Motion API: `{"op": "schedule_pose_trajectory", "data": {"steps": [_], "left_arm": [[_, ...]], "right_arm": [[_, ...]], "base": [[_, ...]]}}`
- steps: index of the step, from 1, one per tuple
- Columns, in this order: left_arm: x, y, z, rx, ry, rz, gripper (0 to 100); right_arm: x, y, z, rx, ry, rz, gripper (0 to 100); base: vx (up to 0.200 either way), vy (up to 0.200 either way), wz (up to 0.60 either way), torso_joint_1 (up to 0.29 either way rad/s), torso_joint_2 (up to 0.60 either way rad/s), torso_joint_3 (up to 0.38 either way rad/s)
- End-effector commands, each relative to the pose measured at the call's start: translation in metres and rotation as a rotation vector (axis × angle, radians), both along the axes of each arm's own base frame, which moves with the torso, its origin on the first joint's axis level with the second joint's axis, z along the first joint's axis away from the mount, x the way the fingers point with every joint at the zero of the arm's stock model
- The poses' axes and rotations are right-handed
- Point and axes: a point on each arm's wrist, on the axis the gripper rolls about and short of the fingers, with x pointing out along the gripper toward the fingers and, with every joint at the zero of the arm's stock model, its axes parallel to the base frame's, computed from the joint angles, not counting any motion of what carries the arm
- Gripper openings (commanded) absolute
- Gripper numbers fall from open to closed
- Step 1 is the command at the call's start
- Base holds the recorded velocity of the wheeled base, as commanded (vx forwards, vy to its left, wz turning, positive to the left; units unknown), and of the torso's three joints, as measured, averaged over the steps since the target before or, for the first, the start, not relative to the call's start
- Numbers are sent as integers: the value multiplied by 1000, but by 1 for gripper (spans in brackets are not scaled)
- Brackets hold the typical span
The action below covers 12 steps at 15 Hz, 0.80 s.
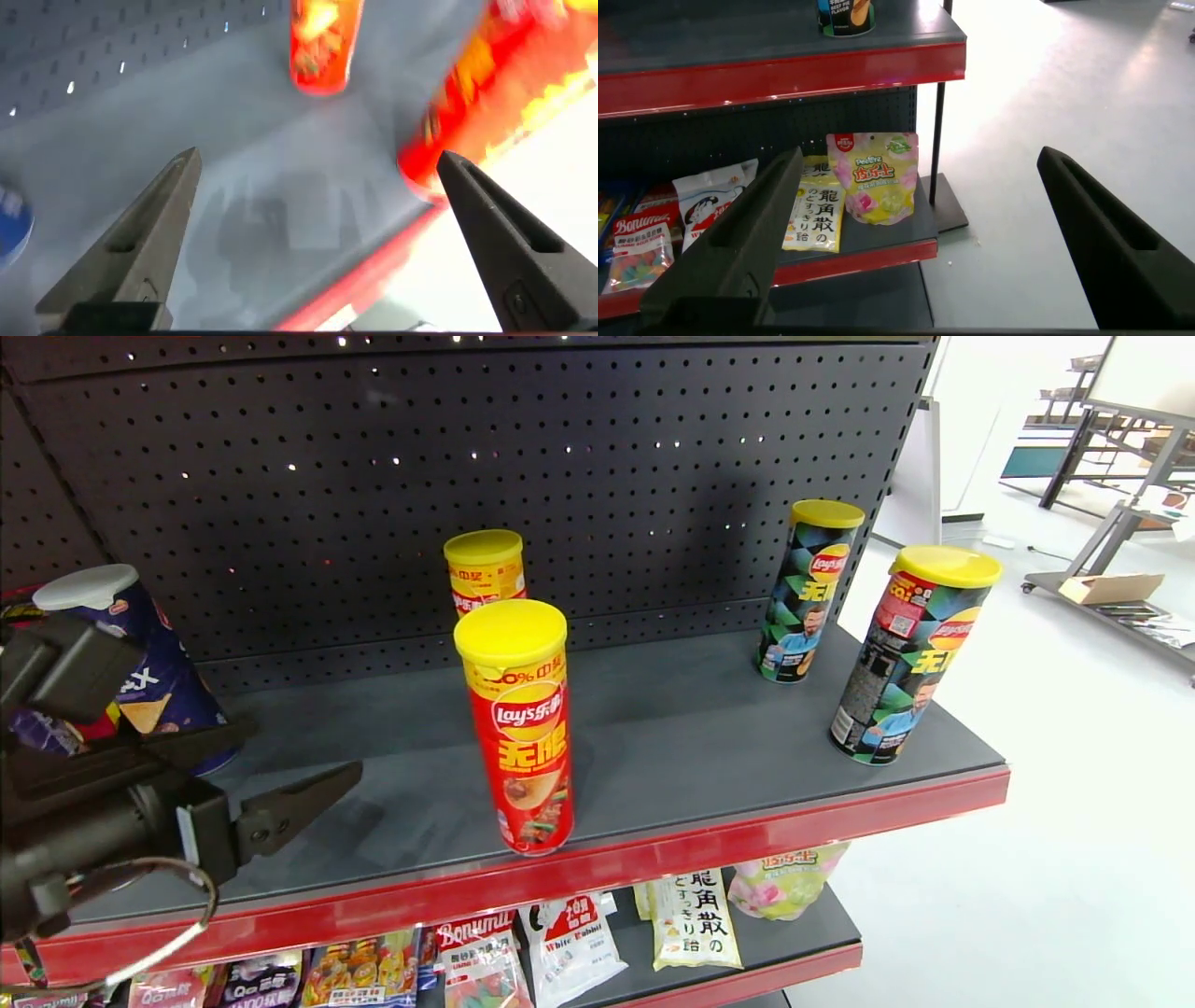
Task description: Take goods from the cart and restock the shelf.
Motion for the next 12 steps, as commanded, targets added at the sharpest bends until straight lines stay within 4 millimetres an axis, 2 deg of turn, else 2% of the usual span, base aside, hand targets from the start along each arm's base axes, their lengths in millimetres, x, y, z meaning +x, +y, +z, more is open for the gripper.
{"op": "schedule_pose_trajectory", "data": {"steps": [1,4,12], "left_arm": [[-38,17,-4,-19,-71,46,100],[-52,25,-1,-38,-95,97,100],[-88,36,-12,-79,-54,182,100]], "right_arm": [[0,0,0,0,2,0,100],[0,0,0,0,2,0,100],[0,0,0,0,2,0,100]], "base": [[0,0,0,0,0,0],[0,0,0,0,0,0],[0,0,0,0,0,0]]}}
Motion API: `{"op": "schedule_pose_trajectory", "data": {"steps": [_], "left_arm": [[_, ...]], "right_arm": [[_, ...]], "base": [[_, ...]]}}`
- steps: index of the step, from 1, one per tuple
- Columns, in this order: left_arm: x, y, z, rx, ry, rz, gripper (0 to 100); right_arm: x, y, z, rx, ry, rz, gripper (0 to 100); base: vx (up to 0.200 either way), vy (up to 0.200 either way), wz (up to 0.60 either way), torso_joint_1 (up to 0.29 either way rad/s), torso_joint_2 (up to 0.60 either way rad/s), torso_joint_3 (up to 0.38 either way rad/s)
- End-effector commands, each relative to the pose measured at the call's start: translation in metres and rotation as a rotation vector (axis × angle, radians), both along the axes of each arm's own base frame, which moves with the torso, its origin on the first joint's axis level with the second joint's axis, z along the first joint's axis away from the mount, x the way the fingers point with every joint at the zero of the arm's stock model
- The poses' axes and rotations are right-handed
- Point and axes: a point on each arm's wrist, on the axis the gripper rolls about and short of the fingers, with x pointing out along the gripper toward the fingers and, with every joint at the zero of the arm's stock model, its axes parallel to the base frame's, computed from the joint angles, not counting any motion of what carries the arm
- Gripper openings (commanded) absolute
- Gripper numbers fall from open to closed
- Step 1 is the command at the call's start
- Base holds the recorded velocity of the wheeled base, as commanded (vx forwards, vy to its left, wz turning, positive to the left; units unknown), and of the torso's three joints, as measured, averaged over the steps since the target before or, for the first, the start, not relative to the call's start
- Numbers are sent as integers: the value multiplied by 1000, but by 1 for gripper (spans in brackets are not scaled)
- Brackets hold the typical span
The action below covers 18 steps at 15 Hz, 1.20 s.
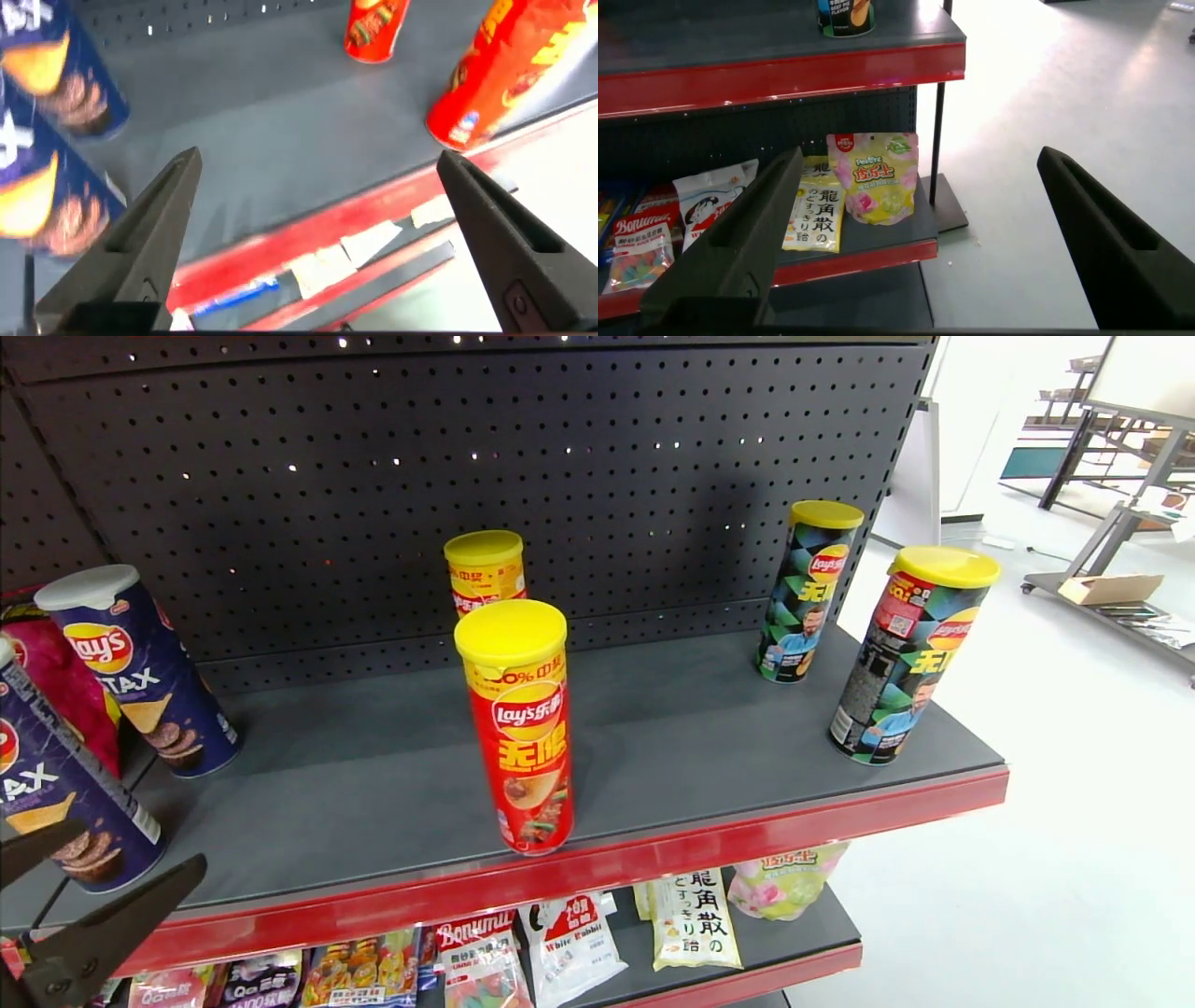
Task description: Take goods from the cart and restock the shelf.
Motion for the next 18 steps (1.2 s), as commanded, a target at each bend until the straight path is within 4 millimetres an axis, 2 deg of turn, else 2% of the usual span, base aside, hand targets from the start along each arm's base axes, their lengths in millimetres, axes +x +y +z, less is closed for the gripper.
{"op": "schedule_pose_trajectory", "data": {"steps": [1,5,12,15,18], "left_arm": [[-12,3,0,-9,-26,34,100],[-24,6,-2,-22,-53,26,100],[-29,7,-2,-32,-79,28,100],[-42,6,-14,-30,-107,-11,100],[-43,5,-18,-34,-96,-23,100]], "right_arm": [[0,0,0,-1,2,0,100],[0,0,0,-1,2,0,100],[0,0,0,-1,2,0,100],[0,0,0,-1,2,0,100],[0,0,0,-1,2,0,100]], "base": [[0,0,0,0,0,0],[0,0,0,0,0,0],[0,0,0,0,0,0],[0,0,0,0,0,0],[0,0,0,0,0,0]]}}
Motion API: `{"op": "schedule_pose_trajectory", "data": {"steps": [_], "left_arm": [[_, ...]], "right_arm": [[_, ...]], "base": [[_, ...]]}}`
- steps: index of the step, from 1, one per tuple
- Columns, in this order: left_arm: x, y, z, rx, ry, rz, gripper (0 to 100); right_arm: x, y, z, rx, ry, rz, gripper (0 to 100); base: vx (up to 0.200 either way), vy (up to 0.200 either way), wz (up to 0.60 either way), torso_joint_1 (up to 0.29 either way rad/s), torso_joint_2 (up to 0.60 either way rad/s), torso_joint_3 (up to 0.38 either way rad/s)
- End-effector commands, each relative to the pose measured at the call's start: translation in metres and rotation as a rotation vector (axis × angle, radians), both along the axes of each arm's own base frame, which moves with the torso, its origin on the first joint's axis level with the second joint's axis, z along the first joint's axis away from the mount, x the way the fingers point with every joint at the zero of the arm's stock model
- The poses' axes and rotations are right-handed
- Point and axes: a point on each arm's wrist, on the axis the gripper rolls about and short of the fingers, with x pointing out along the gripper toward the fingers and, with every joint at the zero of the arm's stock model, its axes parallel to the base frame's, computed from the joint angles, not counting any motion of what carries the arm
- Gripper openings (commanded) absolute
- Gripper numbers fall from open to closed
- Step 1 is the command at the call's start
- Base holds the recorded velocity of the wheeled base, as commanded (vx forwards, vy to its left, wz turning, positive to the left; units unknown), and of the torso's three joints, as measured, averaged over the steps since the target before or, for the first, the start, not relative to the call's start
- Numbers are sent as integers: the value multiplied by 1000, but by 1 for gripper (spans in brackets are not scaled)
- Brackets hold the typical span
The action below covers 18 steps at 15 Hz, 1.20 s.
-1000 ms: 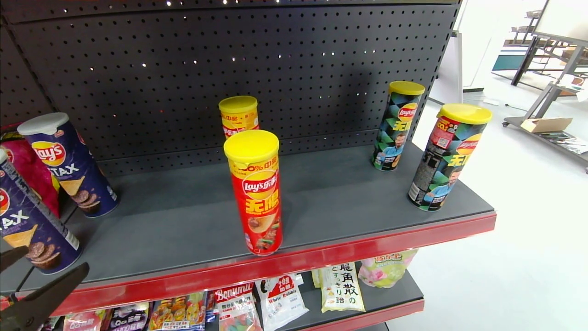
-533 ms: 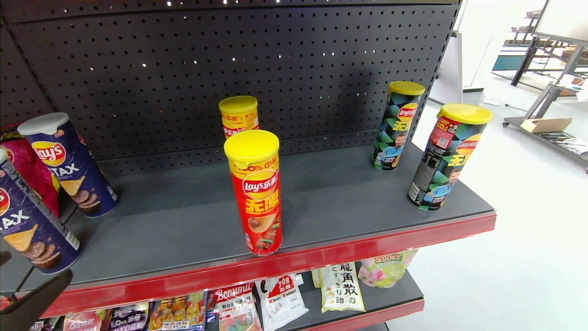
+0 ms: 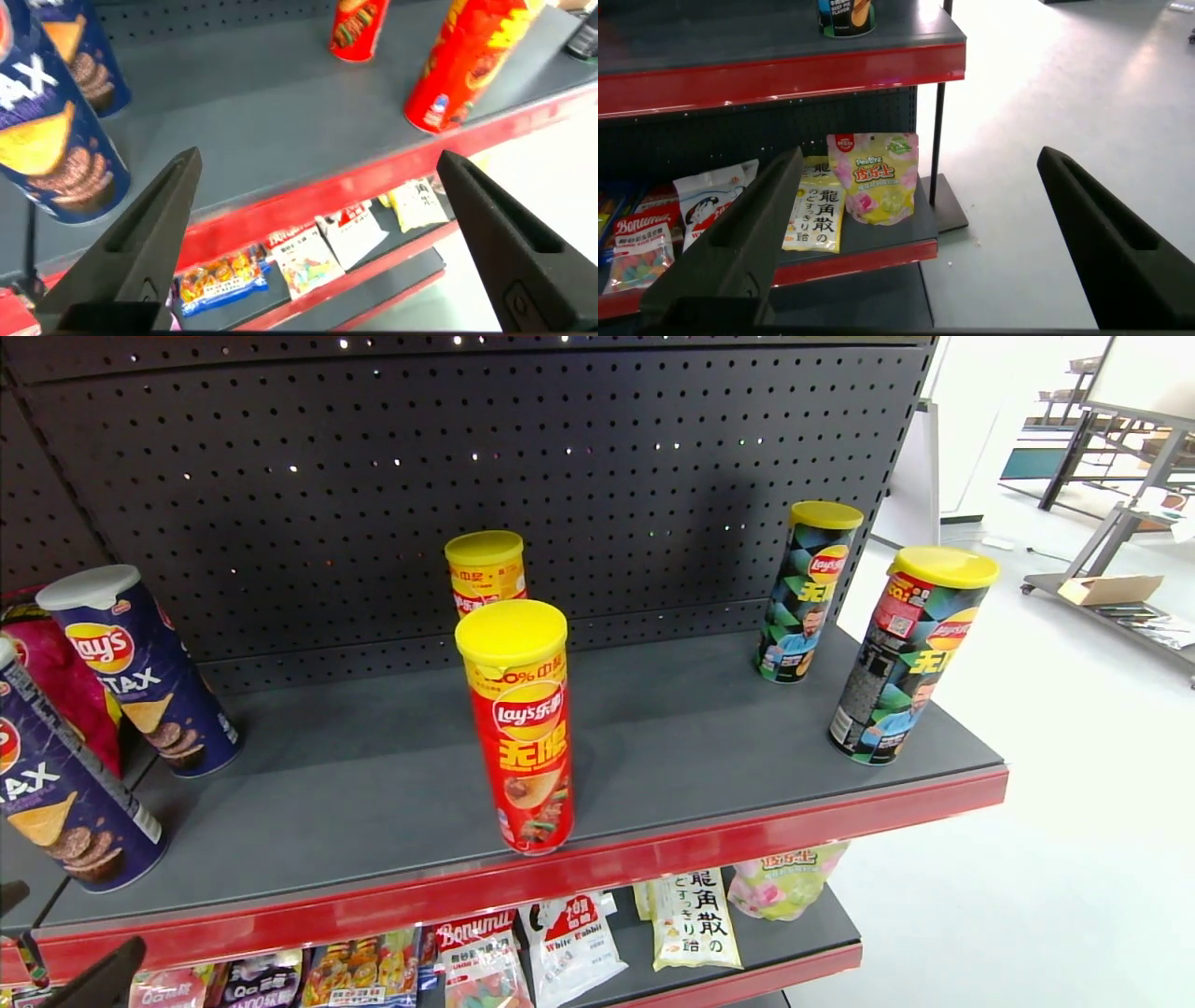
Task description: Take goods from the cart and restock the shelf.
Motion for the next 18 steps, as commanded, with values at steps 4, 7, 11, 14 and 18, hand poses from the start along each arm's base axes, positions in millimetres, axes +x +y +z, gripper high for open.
{"op": "schedule_pose_trajectory", "data": {"steps": [4,7,11,14,18], "left_arm": [[-11,0,-13,2,-23,17,100],[-21,0,-27,5,-45,39,100],[-23,1,-25,-5,-35,72,100],[-29,2,-26,0,-76,105,100],[-32,3,-30,5,-80,154,100]], "right_arm": [[0,0,0,-1,1,0,100],[0,0,0,-1,1,0,100],[0,0,0,-1,1,0,100],[0,0,0,-1,1,0,100],[0,0,0,-1,1,0,100]], "base": [[0,0,0,0,0,0],[0,0,0,0,0,0],[0,0,0,0,0,0],[0,0,0,0,0,0],[0,0,0,0,0,0]]}}
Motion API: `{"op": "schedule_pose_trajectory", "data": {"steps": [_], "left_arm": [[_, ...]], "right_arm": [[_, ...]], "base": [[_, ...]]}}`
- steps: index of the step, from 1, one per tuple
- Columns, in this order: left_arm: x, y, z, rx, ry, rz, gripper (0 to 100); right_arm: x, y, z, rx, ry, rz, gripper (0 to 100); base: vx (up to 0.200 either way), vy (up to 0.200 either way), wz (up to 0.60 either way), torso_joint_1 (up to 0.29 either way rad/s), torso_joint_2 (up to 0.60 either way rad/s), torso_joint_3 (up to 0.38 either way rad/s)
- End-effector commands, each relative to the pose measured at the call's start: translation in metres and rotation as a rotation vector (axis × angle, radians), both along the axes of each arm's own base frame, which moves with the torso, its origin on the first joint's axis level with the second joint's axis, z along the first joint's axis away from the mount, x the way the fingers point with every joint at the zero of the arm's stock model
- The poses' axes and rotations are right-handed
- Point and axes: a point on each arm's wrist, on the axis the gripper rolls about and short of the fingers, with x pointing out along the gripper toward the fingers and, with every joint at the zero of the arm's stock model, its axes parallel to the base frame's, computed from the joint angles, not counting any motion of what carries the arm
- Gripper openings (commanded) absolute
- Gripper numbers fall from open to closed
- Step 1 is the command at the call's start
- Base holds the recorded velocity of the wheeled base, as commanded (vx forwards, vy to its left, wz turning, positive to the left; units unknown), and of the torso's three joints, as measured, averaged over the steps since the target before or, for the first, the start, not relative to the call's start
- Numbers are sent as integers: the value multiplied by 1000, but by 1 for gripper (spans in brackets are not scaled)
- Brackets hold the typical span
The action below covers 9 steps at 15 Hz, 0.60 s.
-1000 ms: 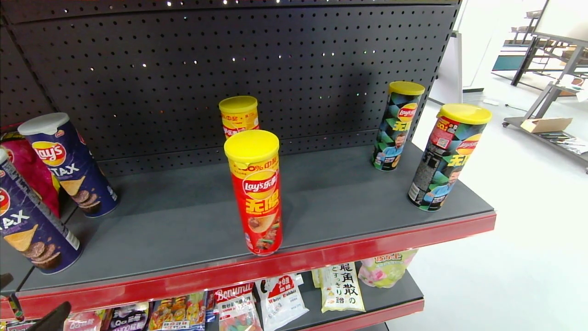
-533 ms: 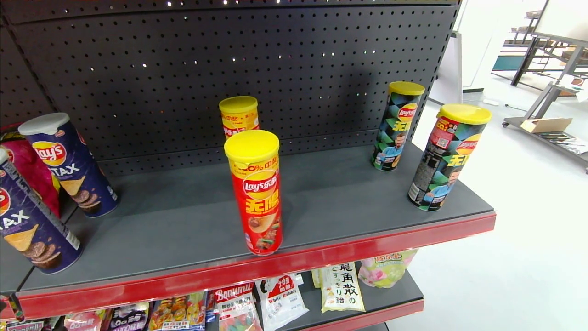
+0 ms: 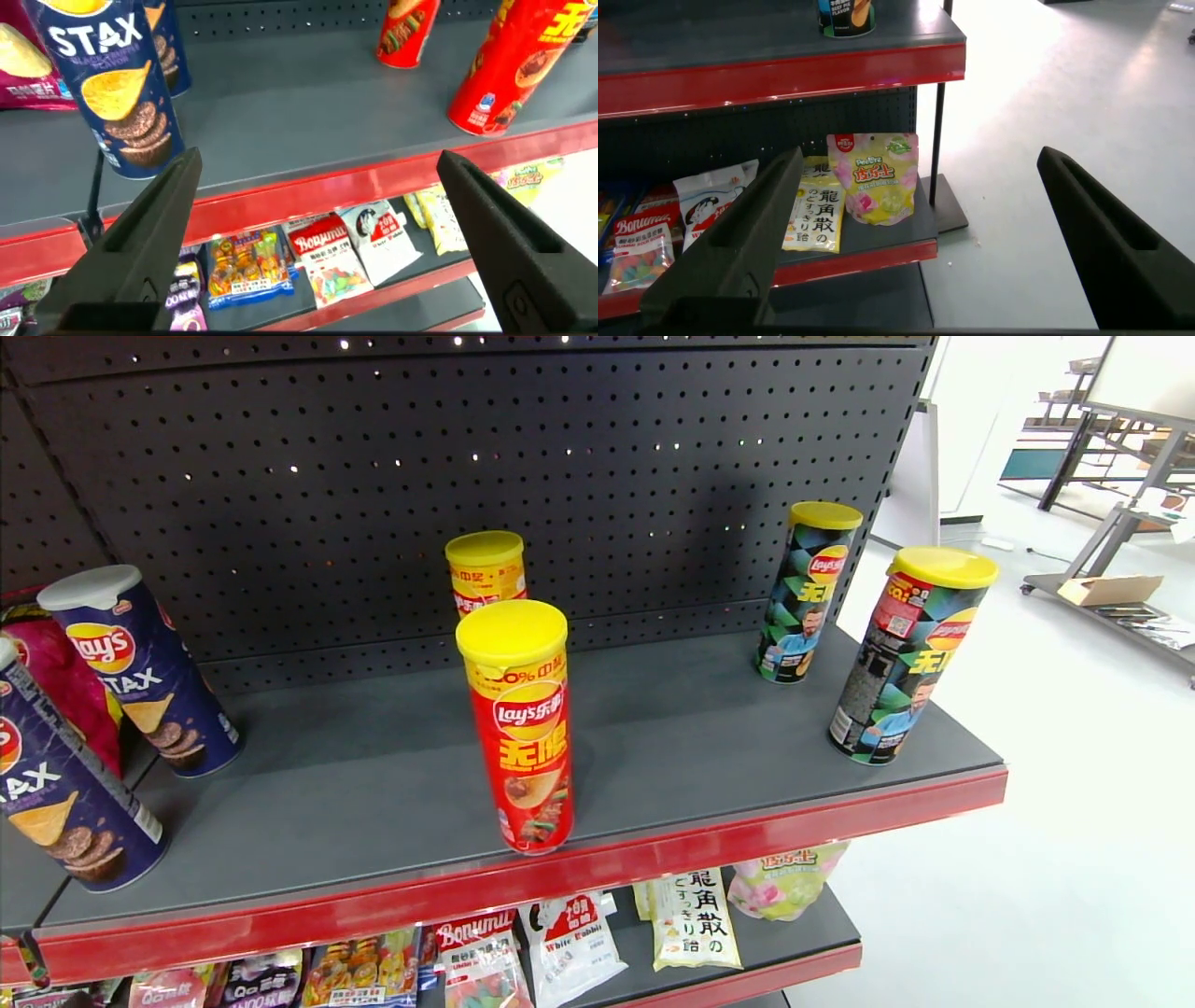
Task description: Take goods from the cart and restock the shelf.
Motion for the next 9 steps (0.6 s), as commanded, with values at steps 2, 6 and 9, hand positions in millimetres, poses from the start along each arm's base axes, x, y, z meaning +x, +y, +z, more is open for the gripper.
{"op": "schedule_pose_trajectory", "data": {"steps": [2,6,9], "left_arm": [[-1,0,-2,0,2,11,100],[-2,0,-5,1,17,20,100],[-3,0,-6,2,11,17,100]], "right_arm": [[0,0,0,0,1,0,100],[0,0,0,0,1,0,100],[0,0,0,0,1,0,100]], "base": [[0,0,0,0,0,0],[0,0,0,0,0,0],[0,0,0,0,0,0]]}}
